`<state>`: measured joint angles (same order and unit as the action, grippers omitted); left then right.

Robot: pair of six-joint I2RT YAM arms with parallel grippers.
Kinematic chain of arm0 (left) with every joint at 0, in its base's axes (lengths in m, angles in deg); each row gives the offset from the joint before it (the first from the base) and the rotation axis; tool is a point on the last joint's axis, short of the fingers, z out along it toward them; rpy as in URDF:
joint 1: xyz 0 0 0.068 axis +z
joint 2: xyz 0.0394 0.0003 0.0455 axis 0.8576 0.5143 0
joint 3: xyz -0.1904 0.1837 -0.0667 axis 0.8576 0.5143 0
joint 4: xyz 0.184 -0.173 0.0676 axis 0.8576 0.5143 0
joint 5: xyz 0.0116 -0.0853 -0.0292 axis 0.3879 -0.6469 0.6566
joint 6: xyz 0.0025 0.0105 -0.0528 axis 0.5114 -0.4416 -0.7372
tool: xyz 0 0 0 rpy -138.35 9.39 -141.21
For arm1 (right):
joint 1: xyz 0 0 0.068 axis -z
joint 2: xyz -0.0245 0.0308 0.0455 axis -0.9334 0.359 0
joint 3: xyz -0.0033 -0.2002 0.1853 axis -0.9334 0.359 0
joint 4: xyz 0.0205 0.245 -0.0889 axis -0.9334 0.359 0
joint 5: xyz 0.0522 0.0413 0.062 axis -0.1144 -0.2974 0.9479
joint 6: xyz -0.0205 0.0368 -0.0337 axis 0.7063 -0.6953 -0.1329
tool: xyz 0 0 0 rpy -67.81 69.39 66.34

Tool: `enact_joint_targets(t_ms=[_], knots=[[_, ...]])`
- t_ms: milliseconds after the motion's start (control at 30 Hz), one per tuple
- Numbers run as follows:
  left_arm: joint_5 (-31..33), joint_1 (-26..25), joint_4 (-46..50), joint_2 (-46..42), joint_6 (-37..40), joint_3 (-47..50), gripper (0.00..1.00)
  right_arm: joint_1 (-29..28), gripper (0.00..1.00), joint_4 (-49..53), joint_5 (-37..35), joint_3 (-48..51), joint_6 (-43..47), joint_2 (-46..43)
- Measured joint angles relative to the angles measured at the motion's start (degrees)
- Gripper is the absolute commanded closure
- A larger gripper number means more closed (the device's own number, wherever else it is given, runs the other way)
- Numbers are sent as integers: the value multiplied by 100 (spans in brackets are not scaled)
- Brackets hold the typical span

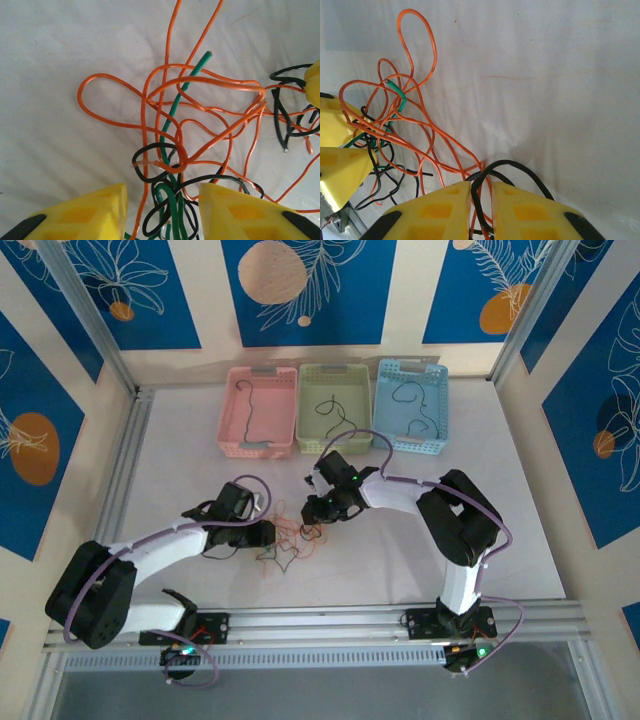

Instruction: Untangle the cables

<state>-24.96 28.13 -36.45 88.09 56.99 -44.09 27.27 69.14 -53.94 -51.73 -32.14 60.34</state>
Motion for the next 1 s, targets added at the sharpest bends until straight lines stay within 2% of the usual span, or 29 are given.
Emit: enact_joint_targets(t_ms=[33, 100, 267, 467, 700, 833, 1000], knots=[[-2, -4, -13, 13, 0, 0, 60, 0, 86, 0, 0, 0, -2, 0], [2, -11, -17, 39, -11, 0, 76, 0, 89, -11, -2, 2, -2, -2], [33, -28, -59, 98, -20, 0, 100, 4, 94, -275, -15, 245, -4, -197], [85, -35, -81, 92, -22, 0, 100, 234, 97, -796, 85, 994, -59, -922], [522, -37, 170, -417, 11, 0, 100, 1139, 96, -1399, 260, 1888, -157, -2087], [863, -37, 393, -927, 20, -22, 100, 1853, 98, -1521, 321, 2262, -227, -2791], [1276, -31, 634, -1541, 0, -33, 100, 3397, 98, -1576, 468, 2798, -636, -3305]])
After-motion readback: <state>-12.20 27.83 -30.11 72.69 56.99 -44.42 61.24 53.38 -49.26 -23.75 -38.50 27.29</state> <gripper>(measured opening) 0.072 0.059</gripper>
